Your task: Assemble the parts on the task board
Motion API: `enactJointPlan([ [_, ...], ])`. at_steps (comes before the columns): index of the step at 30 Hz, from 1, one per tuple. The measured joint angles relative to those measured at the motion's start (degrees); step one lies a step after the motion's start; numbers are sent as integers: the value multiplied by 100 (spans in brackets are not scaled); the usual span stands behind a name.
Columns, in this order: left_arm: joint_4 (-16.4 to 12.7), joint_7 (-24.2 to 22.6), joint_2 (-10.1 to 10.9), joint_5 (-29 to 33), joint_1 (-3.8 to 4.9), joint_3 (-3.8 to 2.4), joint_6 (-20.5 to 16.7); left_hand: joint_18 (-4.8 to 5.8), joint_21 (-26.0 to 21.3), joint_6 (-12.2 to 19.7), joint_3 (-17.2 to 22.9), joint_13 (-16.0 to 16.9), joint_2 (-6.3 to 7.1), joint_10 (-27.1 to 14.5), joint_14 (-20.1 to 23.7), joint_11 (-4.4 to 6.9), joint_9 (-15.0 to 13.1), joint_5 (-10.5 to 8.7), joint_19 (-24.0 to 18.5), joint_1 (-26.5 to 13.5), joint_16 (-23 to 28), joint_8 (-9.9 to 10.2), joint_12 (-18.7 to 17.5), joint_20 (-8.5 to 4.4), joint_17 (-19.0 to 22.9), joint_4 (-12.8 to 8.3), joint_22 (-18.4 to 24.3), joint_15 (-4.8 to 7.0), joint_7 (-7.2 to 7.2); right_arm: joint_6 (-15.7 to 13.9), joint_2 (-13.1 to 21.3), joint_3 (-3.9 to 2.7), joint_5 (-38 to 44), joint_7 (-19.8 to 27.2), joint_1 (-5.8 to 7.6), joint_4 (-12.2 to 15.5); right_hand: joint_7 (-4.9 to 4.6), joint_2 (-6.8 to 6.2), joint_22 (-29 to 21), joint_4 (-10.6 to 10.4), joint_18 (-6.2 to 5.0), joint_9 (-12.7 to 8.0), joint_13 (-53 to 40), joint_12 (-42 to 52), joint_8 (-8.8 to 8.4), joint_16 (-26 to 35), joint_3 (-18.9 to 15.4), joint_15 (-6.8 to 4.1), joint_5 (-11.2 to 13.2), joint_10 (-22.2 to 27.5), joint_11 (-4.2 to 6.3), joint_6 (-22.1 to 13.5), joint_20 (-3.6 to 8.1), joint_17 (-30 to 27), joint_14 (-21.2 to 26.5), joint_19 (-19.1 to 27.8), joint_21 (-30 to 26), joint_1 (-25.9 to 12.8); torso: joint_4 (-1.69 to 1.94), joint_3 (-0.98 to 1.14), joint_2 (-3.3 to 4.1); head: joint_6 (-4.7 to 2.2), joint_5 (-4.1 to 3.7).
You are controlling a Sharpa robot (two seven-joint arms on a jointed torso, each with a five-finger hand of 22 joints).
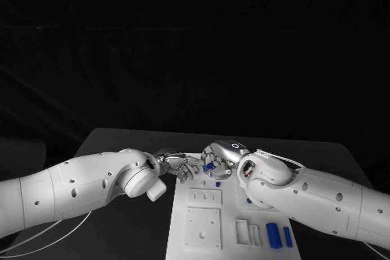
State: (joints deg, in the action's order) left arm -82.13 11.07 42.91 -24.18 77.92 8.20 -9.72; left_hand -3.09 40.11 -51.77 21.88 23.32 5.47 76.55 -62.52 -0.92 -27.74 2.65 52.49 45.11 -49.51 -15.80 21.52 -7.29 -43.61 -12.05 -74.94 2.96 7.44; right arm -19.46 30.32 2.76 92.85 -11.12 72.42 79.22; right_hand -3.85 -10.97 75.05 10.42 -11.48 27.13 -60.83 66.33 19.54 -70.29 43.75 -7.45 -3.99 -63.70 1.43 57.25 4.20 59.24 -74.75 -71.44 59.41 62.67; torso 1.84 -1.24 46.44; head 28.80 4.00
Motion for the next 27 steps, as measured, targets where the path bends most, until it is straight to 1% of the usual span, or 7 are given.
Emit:
enactJointPlan([
  [5,1,30,-1,-30,0,0,1,3,26,0,0,34,-33,-16,11,-16,16,0,-29,-33,0,0,0,11,12,0,0,10,0,-2,-25,0,17,-21,-4,25,-1,-1,0,-15,0,2,0,0,-11,0,15,7,0,0,0,1,0,0,-7,-1,0,-1,-1,0,-3,3,3],
  [11,38,49,-34,-48,-1,1,0,4,26,0,1,54,-60,-41,41,0,26,0,-30,-59,0,21,0,11,24,0,1,0,0,-2,-53,0,30,-32,-5,37,-3,-29,0,-15,0,119,5,0,-15,22,15,8,0,0,0,3,-1,0,-7,-1,-1,-28,0,2,-3,-10,8],
  [13,59,50,-38,-52,-2,2,-2,5,26,0,18,65,-65,-72,41,-31,30,0,-62,-54,0,21,0,21,37,-17,1,-1,0,-2,-70,0,33,-37,-5,27,-4,-29,0,-15,0,119,5,0,-26,22,15,8,0,0,0,3,-1,0,-8,-1,-1,-28,3,3,-3,-11,6],
  [16,70,50,-39,-55,-2,2,-2,6,26,0,44,82,-157,-93,60,-10,32,0,-91,-16,0,21,0,31,49,-43,1,-20,0,-1,-99,0,36,-42,-5,21,-4,-29,0,-15,0,121,5,0,-28,22,15,9,0,0,0,3,-1,0,-8,-1,-1,-28,2,3,-4,-14,4],
  [21,37,53,-49,-59,-2,2,3,6,26,0,58,107,-226,-93,60,-10,32,0,-91,33,0,21,0,31,65,-105,1,-20,0,0,-128,1,39,-48,-5,14,-8,-29,0,-15,0,122,5,0,-8,22,15,9,0,0,0,7,-2,-1,-8,-1,-1,-28,1,7,-4,-17,5],
  [24,28,56,-54,-61,-2,2,4,6,67,-63,82,131,-320,-111,60,8,28,0,-91,108,0,21,0,32,76,-225,2,-20,-19,5,-156,2,41,-51,-5,1,-10,-29,0,-15,-1,122,5,0,-8,22,15,10,0,0,0,8,-2,-1,-8,-1,-1,-29,1,7,-4,-12,-1],
  [27,32,62,-54,-63,-2,2,3,7,70,-63,93,142,-331,-113,60,10,22,0,-91,119,0,21,0,32,78,-251,2,-20,-19,9,-178,2,42,-54,-5,-14,-10,-29,0,-24,0,122,5,0,-8,22,24,10,0,0,0,8,-2,-1,-8,0,-1,-29,1,7,-4,-11,-3],
])
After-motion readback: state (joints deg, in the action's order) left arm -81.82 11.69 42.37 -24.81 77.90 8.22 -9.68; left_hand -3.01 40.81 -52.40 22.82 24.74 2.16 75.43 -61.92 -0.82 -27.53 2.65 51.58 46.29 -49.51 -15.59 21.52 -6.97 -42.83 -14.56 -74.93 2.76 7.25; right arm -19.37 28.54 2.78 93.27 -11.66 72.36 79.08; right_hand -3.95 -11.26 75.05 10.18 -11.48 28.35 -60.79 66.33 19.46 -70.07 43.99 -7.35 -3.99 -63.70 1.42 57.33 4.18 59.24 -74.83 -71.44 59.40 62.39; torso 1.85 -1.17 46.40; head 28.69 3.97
